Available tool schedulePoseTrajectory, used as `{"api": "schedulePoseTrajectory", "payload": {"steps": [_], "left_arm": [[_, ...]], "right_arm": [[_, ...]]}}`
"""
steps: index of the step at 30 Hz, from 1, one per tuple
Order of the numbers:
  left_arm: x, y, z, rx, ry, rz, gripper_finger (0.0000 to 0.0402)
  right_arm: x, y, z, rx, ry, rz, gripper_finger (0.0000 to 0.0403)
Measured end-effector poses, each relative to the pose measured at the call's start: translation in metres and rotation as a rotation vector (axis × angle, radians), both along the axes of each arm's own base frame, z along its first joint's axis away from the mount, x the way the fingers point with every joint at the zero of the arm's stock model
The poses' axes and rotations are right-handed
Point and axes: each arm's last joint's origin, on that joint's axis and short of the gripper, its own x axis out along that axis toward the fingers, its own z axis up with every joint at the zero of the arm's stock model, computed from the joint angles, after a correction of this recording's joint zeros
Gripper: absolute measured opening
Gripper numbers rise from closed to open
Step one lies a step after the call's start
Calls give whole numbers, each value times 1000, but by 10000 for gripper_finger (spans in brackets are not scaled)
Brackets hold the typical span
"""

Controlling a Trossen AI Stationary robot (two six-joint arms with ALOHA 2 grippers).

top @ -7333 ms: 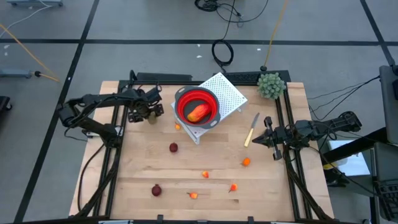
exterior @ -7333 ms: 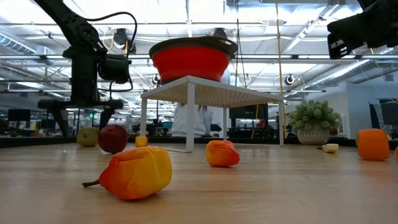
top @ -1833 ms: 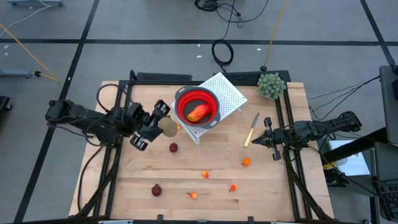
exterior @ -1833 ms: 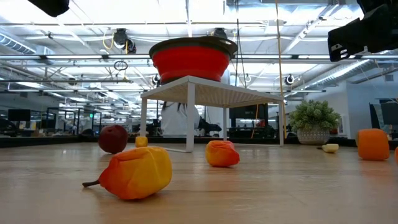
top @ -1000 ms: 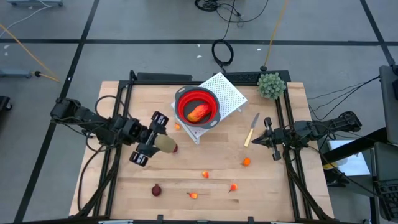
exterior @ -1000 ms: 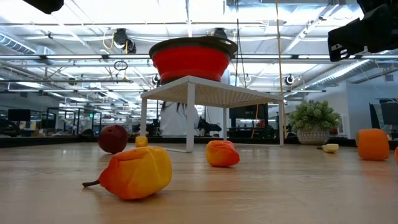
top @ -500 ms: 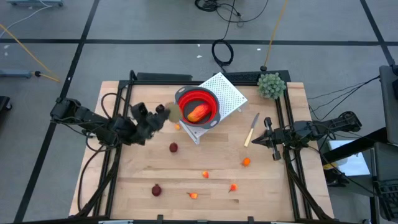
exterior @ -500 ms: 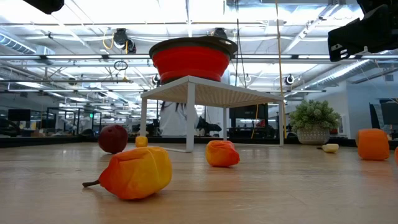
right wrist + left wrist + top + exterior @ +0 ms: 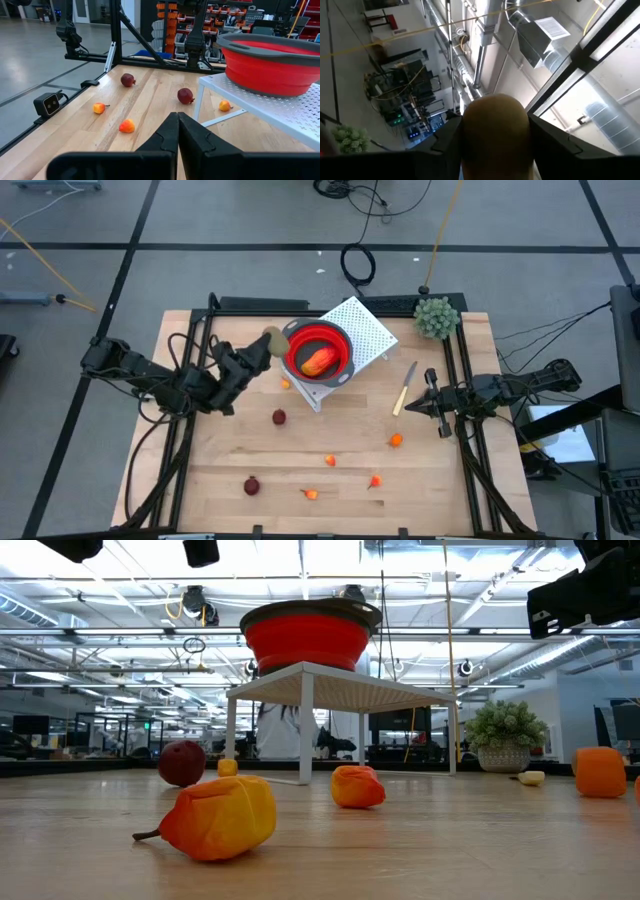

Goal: Pick & Place Fruit
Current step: Put the kiwi into the red strainer bowl on the shelf

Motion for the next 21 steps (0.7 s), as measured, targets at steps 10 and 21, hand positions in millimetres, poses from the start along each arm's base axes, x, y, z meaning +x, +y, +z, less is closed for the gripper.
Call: {"api": "schedulePoseTrajectory", "payload": {"steps": [10, 21], "left_arm": [[2, -4, 2, 341, 179, 78, 206], [12, -6, -10, 487, 436, 142, 196]], "right_arm": [[0, 0, 0, 0, 0, 0, 0], [0, 0, -3, -8, 30, 0, 0]]}}
